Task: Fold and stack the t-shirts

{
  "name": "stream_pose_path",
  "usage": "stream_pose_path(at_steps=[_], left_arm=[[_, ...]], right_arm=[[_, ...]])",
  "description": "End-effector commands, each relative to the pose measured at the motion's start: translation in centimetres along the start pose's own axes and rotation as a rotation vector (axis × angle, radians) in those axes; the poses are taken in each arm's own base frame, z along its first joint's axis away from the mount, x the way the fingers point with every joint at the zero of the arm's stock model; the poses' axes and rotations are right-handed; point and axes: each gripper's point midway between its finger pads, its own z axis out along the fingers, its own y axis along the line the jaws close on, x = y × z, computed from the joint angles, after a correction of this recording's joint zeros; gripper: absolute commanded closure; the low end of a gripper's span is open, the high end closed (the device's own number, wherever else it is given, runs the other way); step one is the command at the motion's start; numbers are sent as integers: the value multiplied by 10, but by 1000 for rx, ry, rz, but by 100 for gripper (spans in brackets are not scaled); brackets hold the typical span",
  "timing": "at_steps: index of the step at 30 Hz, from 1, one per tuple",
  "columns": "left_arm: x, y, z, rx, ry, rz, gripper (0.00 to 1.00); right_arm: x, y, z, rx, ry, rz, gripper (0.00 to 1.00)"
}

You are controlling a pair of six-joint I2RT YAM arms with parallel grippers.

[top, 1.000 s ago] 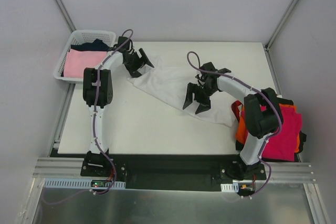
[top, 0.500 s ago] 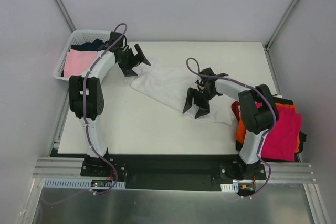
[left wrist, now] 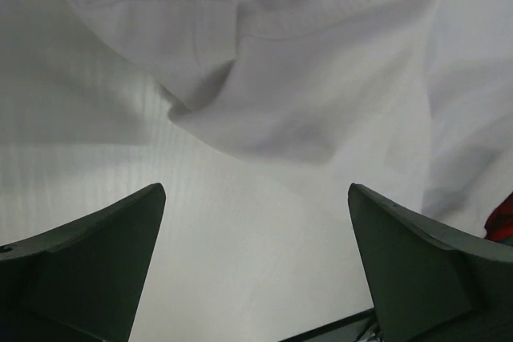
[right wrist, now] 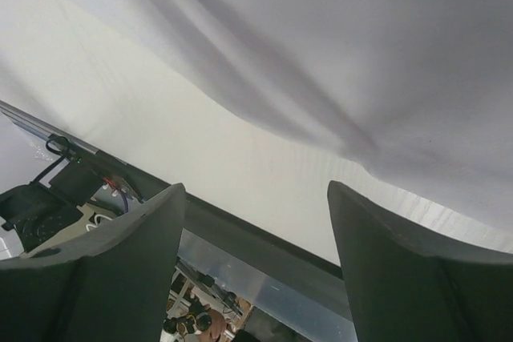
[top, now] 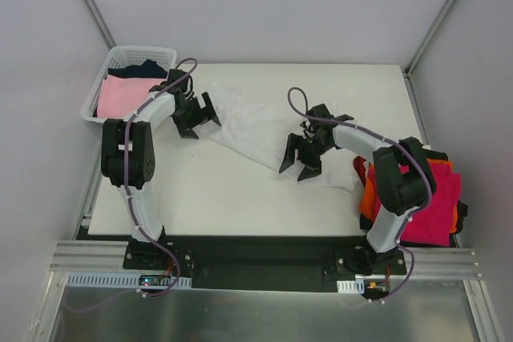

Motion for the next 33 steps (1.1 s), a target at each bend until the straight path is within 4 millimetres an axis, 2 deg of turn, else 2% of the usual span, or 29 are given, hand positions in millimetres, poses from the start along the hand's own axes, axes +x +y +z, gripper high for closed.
stream_pose_path(at_steps=[1,3,5,7,15,23,33], left_arm=[[-26,27,7,-103,-73,38,1],[-36,36,11,-141,-94,37,1],[-45,37,12,-156,-113,49,1],[-48,43,18,-181,-113,51,1],[-54,31,27,-123,-113,22,1],[-47,0,21,-21,-103,22,2],[-31,-2,18,0,-85,19,2]], right_arm=[[12,2,-17,8,-20,-9,25],[15,-1,-18,18,-16,-10,25],[19,-2,-20,24,-10,-10,25],[21,-3,-22,29,-9,-9,25],[13,1,-22,38,6,-15,25],[4,5,-15,35,24,-4,25],[2,8,-12,35,25,-2,25]])
